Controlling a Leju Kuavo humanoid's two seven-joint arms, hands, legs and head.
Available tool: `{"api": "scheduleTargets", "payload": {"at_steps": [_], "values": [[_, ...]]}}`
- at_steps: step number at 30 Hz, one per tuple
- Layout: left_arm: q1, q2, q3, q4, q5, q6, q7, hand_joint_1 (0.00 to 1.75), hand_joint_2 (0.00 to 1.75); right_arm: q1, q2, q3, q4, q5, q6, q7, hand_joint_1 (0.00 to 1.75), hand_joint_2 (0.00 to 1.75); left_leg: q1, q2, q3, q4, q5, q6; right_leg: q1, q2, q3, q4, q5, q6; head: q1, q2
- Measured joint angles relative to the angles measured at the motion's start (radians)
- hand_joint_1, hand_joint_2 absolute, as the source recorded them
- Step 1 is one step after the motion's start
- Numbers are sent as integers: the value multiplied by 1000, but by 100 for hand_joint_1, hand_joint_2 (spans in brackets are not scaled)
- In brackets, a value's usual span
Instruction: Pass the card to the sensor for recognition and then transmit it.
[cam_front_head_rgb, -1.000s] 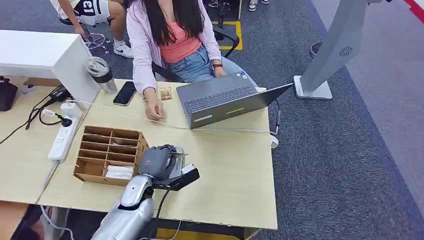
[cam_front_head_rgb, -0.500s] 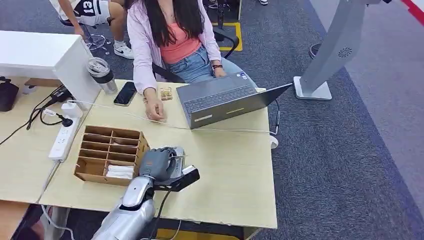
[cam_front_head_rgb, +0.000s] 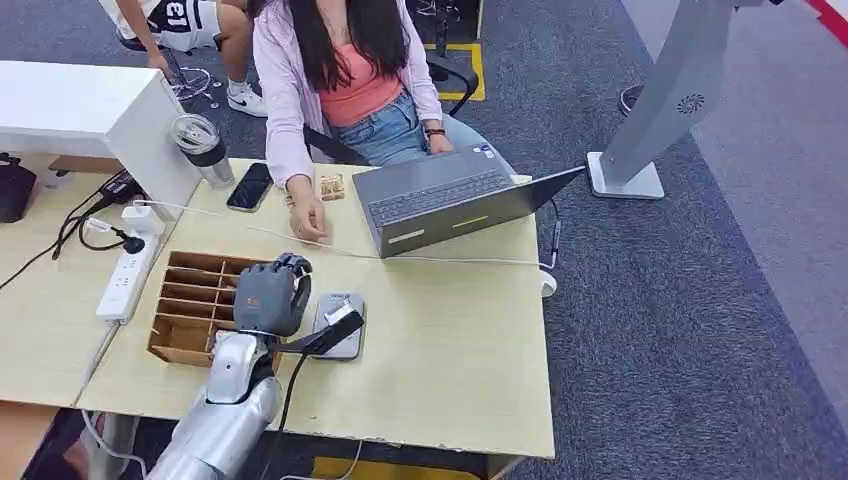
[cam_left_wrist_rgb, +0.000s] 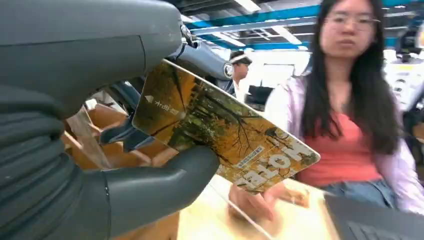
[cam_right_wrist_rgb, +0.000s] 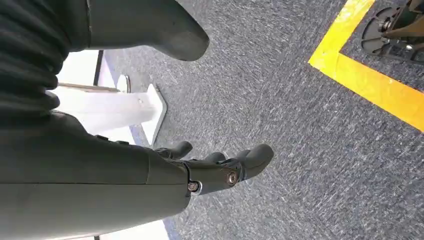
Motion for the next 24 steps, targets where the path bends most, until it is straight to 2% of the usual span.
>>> {"api": "scheduleTargets", "payload": {"at_steps": [3,7,17,23,24], "values": [[-2,10,67,-85,-56,0,-48,175,175,0,0,16,0,-7,2,0,0,175,0,0,0,0,0,0,0,0,0,0,0,0,0,0],[-38,26,123,-135,-85,0,-54,175,175,-1,0,31,0,-13,3,-2,0,175,0,0,0,0,1,0,0,0,0,0,0,0,0,0],[-186,110,160,-137,-164,0,44,175,175,-3,0,70,2,-28,5,-5,0,175,0,0,0,0,1,0,0,0,0,1,0,0,0,0],[-265,164,168,-86,-144,0,50,175,175,-3,0,83,3,-39,5,-5,0,175,0,0,0,0,1,0,0,0,0,1,0,0,0,0],[-269,169,169,-80,-135,0,43,0,175,-3,0,86,3,-40,5,-5,0,175,0,0,0,0,1,0,0,0,0,1,0,0,0,0]]}}
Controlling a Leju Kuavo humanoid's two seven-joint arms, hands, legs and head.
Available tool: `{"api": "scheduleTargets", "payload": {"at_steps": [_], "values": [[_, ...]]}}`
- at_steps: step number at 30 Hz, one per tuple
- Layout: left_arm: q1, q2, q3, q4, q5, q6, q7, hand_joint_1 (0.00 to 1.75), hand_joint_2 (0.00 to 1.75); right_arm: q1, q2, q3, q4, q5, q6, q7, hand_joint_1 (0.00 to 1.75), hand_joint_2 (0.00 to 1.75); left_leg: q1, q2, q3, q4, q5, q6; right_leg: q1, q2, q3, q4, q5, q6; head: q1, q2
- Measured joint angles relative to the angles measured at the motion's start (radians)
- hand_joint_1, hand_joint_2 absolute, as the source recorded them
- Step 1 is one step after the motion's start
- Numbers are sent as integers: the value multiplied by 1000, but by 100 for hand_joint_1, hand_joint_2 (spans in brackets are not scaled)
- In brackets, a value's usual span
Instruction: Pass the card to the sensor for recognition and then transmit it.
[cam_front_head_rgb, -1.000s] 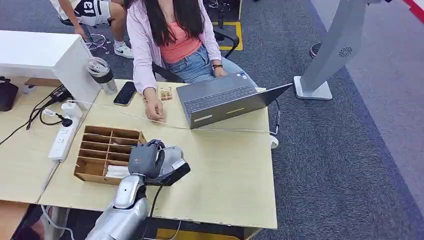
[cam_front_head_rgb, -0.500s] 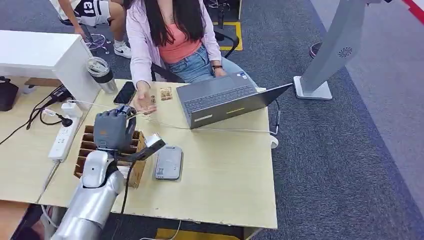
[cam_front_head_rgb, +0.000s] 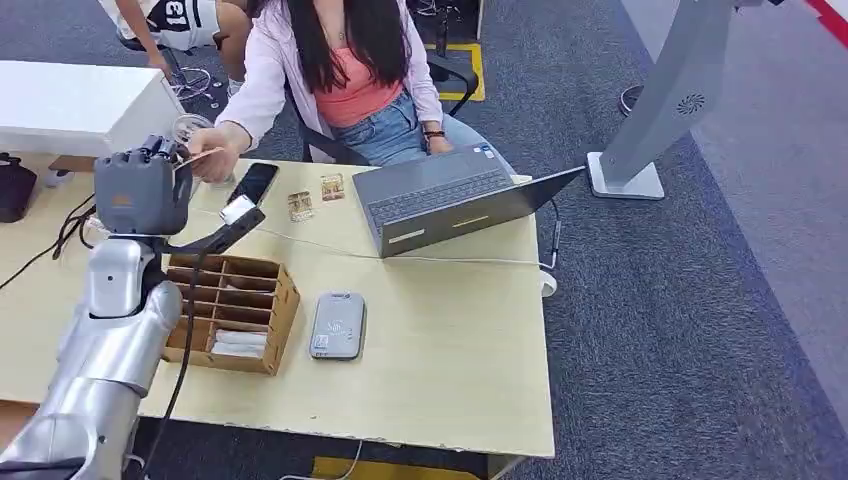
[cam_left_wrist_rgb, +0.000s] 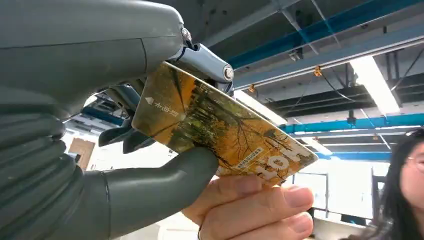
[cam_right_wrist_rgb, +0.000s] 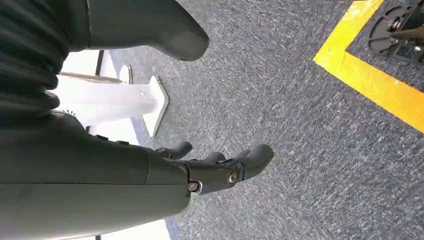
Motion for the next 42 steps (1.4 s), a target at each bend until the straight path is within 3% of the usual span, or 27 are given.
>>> {"api": "scheduleTargets", "payload": {"at_steps": [17,20,25,35,42], "values": [[10,13,12,26,42,0,-20,0,175,-3,0,10,1,-24,-2,0,0,175,0,0,0,0,0,0,0,0,0,0,0,0,0,0],[22,7,13,20,94,0,-57,0,175,-3,0,10,1,-40,-2,4,0,175,0,0,0,0,0,0,0,0,0,0,0,0,0,0],[135,-3,3,-136,178,-46,-66,0,175,-3,0,10,1,-77,-13,6,0,175,0,0,0,0,0,0,0,0,-1,-1,0,0,0,0],[225,-2,-18,-297,202,-76,-54,0,175,-2,0,10,1,-96,-21,7,0,175,0,0,0,0,0,0,0,1,-1,0,0,0,0,0],[390,12,-89,-486,197,-121,-17,0,175,2,0,10,1,-134,-37,14,0,175,0,0,-2,0,0,0,0,0,-2,-1,0,0,0,0]]}}
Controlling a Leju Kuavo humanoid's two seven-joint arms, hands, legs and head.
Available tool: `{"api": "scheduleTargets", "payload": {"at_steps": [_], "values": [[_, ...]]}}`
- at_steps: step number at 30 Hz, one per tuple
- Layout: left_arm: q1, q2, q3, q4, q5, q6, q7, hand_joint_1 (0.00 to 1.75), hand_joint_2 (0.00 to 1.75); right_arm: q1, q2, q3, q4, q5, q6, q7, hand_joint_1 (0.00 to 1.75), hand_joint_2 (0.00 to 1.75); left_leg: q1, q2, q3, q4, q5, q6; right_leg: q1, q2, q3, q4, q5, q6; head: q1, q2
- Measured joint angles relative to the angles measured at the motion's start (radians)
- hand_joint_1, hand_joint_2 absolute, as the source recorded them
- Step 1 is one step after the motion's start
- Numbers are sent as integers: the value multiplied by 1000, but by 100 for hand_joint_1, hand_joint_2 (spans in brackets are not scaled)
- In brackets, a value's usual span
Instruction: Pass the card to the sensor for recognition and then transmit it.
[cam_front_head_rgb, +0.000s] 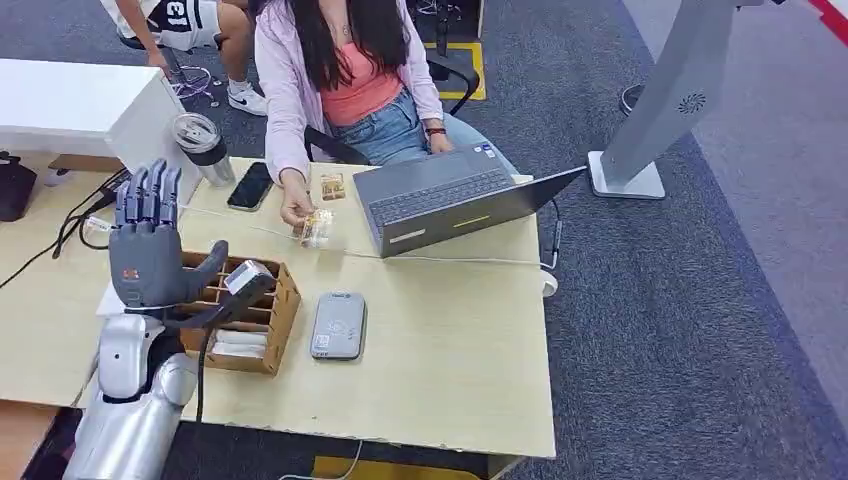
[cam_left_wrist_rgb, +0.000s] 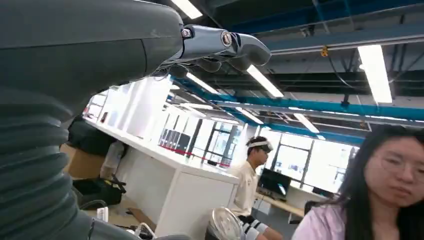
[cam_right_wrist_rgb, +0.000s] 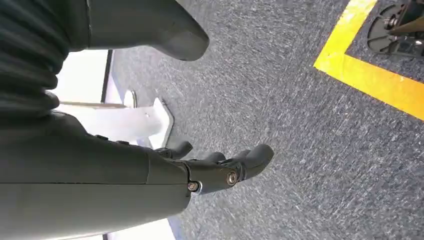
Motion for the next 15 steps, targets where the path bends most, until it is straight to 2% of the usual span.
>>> {"api": "scheduleTargets", "payload": {"at_steps": [3,6,9,15], "values": [[40,6,-35,-46,-9,-26,23,0,175,1,0,0,0,-12,-4,0,0,175,0,0,0,0,0,0,0,0,0,0,0,0,0,0],[53,13,-68,-63,-11,-119,51,0,175,1,0,0,0,-26,-7,0,0,175,0,0,0,0,0,0,0,0,0,0,0,0,0,0],[53,20,-100,-68,-11,-240,84,0,175,1,0,0,0,-38,-11,0,0,175,0,0,0,0,1,0,0,0,-1,0,1,0,0,0],[49,31,-168,-74,-2,-353,136,0,175,1,0,0,0,-61,-15,-6,0,175,0,0,0,0,1,0,0,0,-1,0,1,-1,0,0]]}}
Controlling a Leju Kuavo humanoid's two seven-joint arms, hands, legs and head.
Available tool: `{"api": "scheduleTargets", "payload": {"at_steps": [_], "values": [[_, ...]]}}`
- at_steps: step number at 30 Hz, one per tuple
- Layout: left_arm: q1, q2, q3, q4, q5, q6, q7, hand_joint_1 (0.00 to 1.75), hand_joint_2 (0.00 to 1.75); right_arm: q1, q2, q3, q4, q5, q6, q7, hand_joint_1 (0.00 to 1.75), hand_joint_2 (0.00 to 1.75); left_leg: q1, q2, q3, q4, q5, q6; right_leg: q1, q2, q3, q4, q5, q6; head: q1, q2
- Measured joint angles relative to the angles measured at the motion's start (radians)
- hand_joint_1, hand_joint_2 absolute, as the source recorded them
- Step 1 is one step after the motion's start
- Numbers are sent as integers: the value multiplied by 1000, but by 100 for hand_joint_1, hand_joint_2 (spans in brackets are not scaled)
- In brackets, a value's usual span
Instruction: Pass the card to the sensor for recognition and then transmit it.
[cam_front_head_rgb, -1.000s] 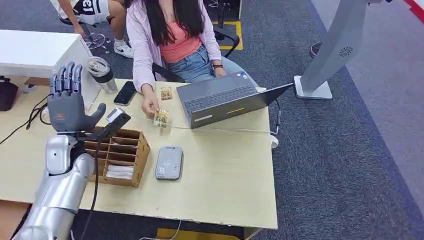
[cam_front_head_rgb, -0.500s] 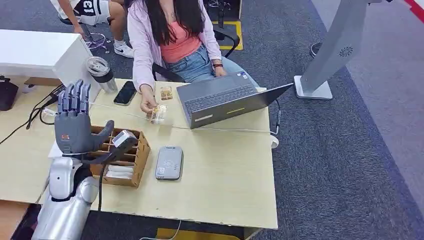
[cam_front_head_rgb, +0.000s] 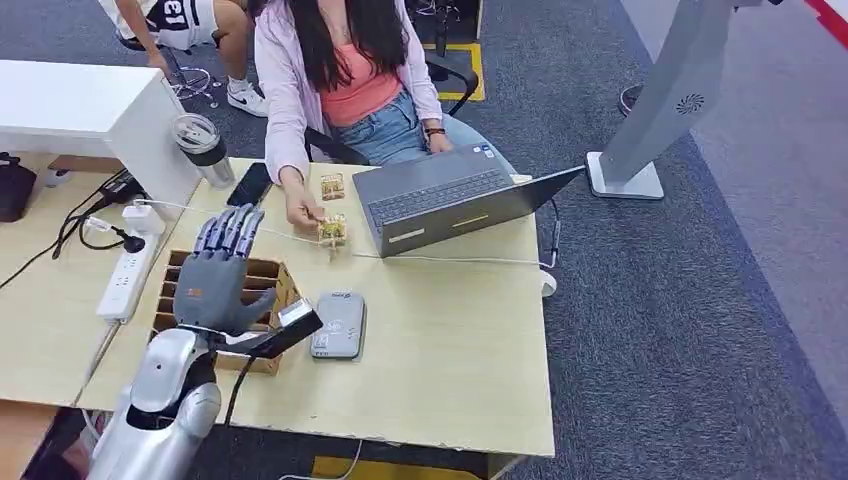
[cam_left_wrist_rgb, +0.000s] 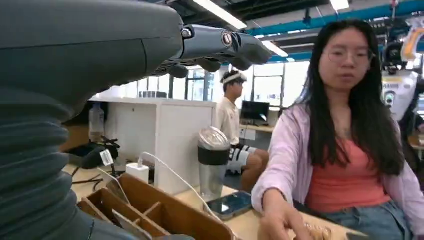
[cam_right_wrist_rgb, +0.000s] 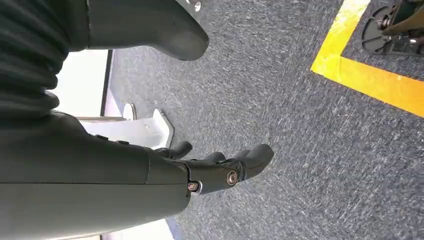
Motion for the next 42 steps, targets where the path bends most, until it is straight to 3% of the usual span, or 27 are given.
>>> {"api": "scheduleTargets", "payload": {"at_steps": [4,11,20,42], "values": [[-27,21,-40,2,9,-132,54,0,175,0,0,0,0,-13,0,0,0,175,0,0,0,0,0,0,0,0,-1,0,0,0,0,0],[-88,51,-81,17,33,-211,77,0,175,0,0,0,0,-25,2,-2,0,175,0,0,0,0,0,0,0,0,0,0,0,0,0,0],[-120,79,-112,21,42,-237,122,0,175,1,0,6,0,-38,3,-2,0,175,0,0,0,0,0,0,0,0,-1,0,0,0,0,0],[-136,127,-115,43,57,-239,150,0,175,1,0,22,0,-46,2,0,0,175,0,0,0,0,0,0,0,0,0,0,0,0,0,0]]}}
